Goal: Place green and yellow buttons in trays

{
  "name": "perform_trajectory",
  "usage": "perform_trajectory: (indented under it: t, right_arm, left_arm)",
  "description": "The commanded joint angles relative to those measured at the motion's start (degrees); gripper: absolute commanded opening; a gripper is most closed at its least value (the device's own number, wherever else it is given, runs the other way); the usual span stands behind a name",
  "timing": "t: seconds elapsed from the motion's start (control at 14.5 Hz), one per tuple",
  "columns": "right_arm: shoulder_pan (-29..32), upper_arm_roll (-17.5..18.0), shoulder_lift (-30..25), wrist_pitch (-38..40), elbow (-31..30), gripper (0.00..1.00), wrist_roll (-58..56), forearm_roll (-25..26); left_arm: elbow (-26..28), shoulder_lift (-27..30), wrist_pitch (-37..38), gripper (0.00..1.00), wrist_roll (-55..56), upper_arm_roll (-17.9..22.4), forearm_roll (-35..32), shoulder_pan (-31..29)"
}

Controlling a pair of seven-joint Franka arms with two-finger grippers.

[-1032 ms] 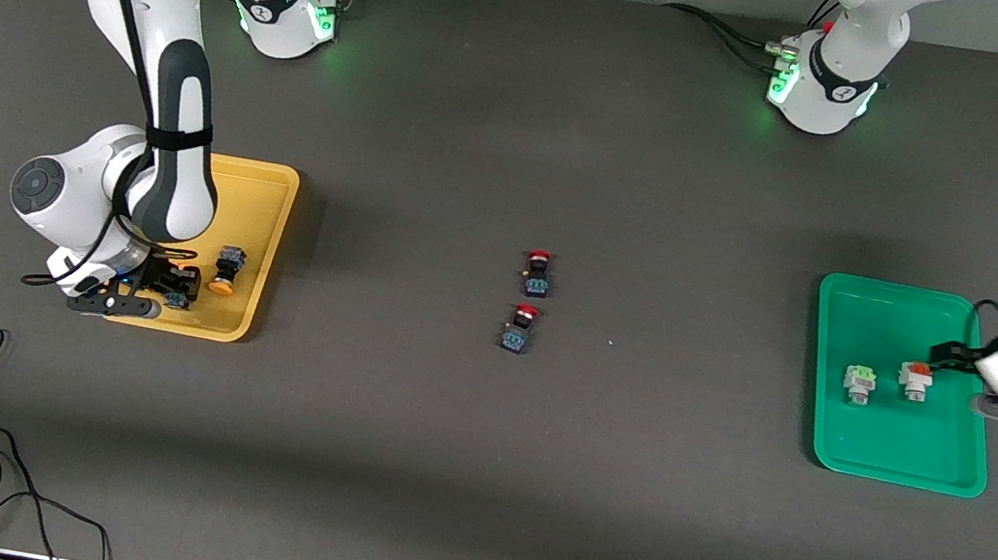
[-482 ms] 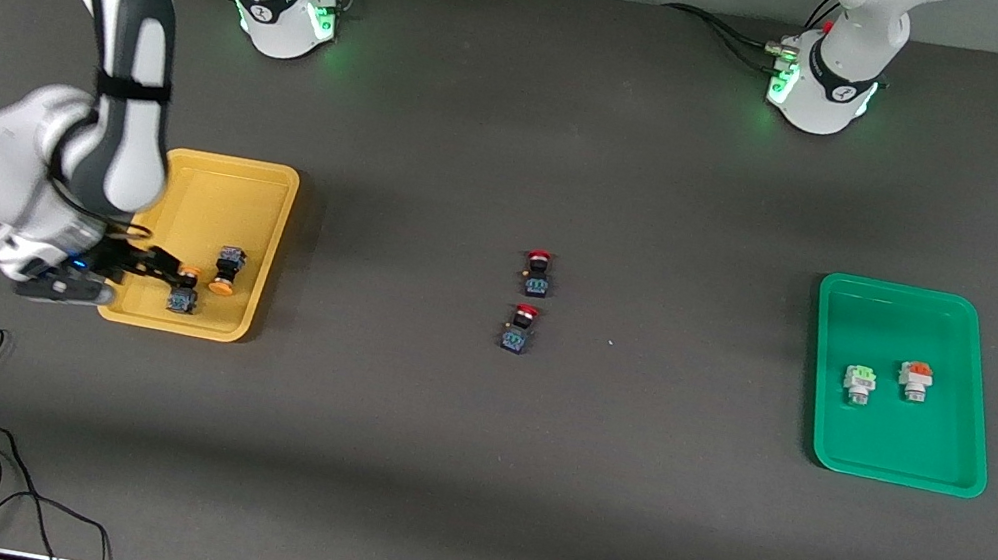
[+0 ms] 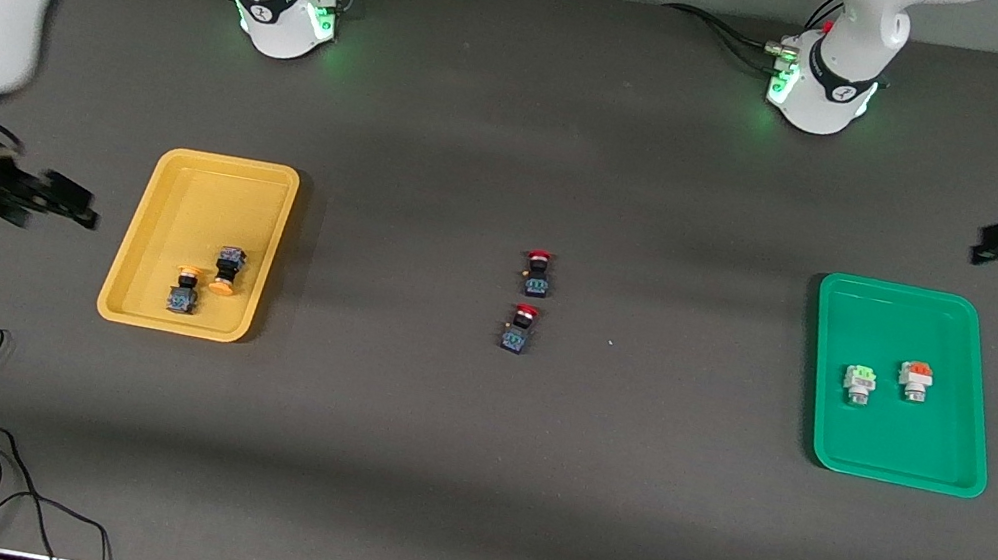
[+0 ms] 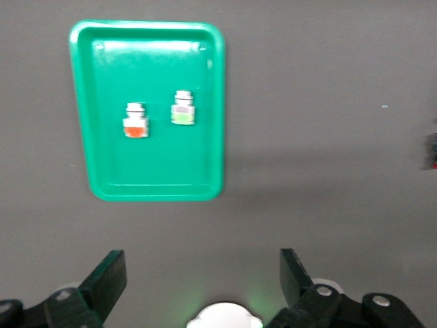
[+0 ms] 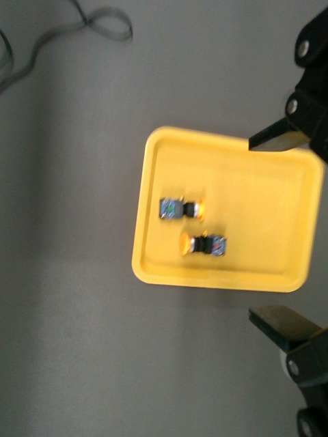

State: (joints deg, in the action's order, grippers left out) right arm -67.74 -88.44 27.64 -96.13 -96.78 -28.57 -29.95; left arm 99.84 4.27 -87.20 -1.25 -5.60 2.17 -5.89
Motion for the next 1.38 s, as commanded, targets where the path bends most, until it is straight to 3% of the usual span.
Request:
perform_trajectory:
  t: [0.0, 0.28, 1.24, 1.31]
  right_arm:
    - [0.8, -1.3, 0.4, 8.0, 10.5, 1.00, 1.6, 6.1]
    - [1.3, -3.6, 0.0, 15.7, 20.0, 1.00, 9.1, 6.5]
    - [2.5, -1.6, 0.2, 19.1, 21.6, 1.00, 18.8, 2.4]
    - [3.8, 0.5, -0.1, 19.0, 21.9, 1.00, 19.0, 2.8]
  left_arm:
    - [-5.0, -2.1, 3.4, 1.00, 4.7, 3.0, 0.5, 6.1]
    - [-10.1, -4.5, 7.0, 1.00, 4.8, 3.1, 0.5, 7.3]
    - [-8.0, -3.4, 5.5, 1.00, 1.8, 2.8, -3.0, 6.7]
    - [-8.1, -3.4, 5.5, 1.00, 1.8, 2.8, -2.9, 6.8]
